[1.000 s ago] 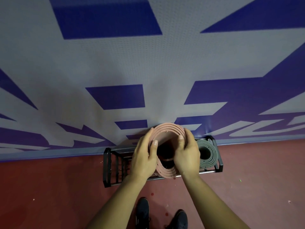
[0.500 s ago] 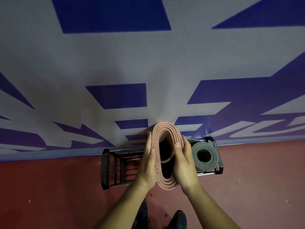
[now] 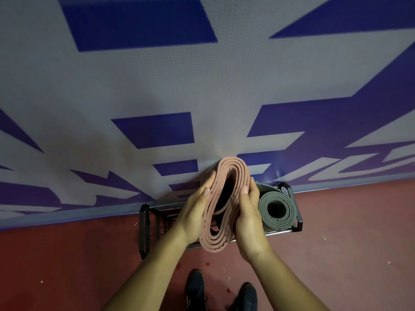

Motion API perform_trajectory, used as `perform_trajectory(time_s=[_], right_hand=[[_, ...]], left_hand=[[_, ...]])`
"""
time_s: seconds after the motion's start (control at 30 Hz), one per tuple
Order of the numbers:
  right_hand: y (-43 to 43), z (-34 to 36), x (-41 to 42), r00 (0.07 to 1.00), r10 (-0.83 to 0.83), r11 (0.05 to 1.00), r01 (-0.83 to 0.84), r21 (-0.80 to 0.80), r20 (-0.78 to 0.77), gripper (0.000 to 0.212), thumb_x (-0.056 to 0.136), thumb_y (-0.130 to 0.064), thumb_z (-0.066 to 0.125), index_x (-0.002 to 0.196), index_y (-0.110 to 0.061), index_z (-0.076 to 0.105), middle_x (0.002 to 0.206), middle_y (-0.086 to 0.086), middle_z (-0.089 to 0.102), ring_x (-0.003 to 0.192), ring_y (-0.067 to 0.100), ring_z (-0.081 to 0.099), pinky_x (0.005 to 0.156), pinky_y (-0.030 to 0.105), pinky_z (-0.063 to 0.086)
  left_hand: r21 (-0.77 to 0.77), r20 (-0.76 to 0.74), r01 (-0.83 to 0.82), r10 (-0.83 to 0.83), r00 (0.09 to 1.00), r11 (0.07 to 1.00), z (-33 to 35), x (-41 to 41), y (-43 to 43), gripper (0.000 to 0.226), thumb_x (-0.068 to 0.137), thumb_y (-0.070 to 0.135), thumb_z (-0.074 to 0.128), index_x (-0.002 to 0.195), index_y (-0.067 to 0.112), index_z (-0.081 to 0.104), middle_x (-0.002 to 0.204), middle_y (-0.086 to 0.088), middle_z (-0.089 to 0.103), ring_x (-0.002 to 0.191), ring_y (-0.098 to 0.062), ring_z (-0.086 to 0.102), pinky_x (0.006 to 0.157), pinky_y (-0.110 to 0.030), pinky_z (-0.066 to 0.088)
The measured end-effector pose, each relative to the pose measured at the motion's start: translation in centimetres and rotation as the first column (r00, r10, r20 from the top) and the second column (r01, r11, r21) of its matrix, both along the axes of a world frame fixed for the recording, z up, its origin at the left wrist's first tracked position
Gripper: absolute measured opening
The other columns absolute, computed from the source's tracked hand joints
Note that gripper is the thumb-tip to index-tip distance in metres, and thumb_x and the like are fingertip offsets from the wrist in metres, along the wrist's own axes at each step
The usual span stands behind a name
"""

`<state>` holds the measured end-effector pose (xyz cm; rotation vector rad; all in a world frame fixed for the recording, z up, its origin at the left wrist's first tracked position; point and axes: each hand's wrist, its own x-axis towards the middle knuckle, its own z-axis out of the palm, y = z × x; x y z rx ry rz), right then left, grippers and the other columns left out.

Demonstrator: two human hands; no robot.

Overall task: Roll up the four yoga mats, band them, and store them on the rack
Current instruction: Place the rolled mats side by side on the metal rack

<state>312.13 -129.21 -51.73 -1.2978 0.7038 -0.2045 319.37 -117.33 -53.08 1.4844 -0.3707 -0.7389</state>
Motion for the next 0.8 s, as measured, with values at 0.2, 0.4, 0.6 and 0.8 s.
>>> perform_trajectory(time_s=[0.2, 0.4, 0.6, 0.8], right_hand=[[0.8, 2.5, -0.9, 0.982, -0.091, 0.98, 0.059, 0.191, 0.163, 0.078, 0.092, -0.064, 0.053, 0.158, -0.029, 0.033, 0.16, -0.005, 0.041, 0.149, 0.014, 0.036, 0.123, 0.049, 0.028], [-0.2, 3.2, -3.6, 0.987, 0.068, 0.998, -0.07, 0.007, 0.143, 0.062, 0.094, -0.049, 0.059, 0.152, -0.045, 0.038, 0.157, -0.018, 0.039, 0.146, 0.003, 0.036, 0.123, 0.044, 0.03], [-5.4, 0.9, -5.0, 0.959, 0.28, 0.901, -0.276, -0.336, -0.036, 0.082, 0.071, -0.064, 0.078, 0.139, -0.061, 0.033, 0.144, -0.023, 0.036, 0.132, -0.009, 0.041, 0.102, 0.01, 0.042], [-5.6, -3.4, -4.7, 0.938, 0.248, 0.89, -0.319, -0.326, -0.241, 0.06, 0.086, -0.058, 0.066, 0.133, -0.069, 0.03, 0.13, -0.01, 0.037, 0.109, -0.036, 0.029, 0.093, 0.004, 0.03]], left_hand=[[0.073, 0.065, 0.14, -0.145, 0.987, 0.987, 3.4, 2.4, 0.6, 0.066, 0.101, 0.053, 0.041, 0.155, 0.015, 0.037, 0.157, 0.003, 0.044, 0.148, -0.013, 0.035, 0.124, -0.049, 0.022], [0.1, -0.017, 0.242, -0.241, 0.97, 0.965, 6.4, 4.9, 0.3, 0.057, 0.101, 0.057, 0.03, 0.142, 0.025, 0.053, 0.141, 0.014, 0.059, 0.136, -0.002, 0.048, 0.105, -0.012, 0.039], [0.16, -0.112, 0.289, -0.273, 0.955, 0.944, 4.0, 4.6, -0.1, 0.061, 0.098, 0.066, 0.034, 0.141, 0.03, 0.058, 0.145, 0.007, 0.057, 0.139, -0.011, 0.047, 0.116, -0.031, 0.035], [0.306, -0.022, 0.204, -0.207, 0.978, 0.93, -1.1, 1.0, -0.6, 0.078, 0.082, 0.09, 0.033, 0.145, 0.044, 0.046, 0.153, 0.014, 0.046, 0.143, -0.002, 0.037, 0.123, -0.046, 0.026]])
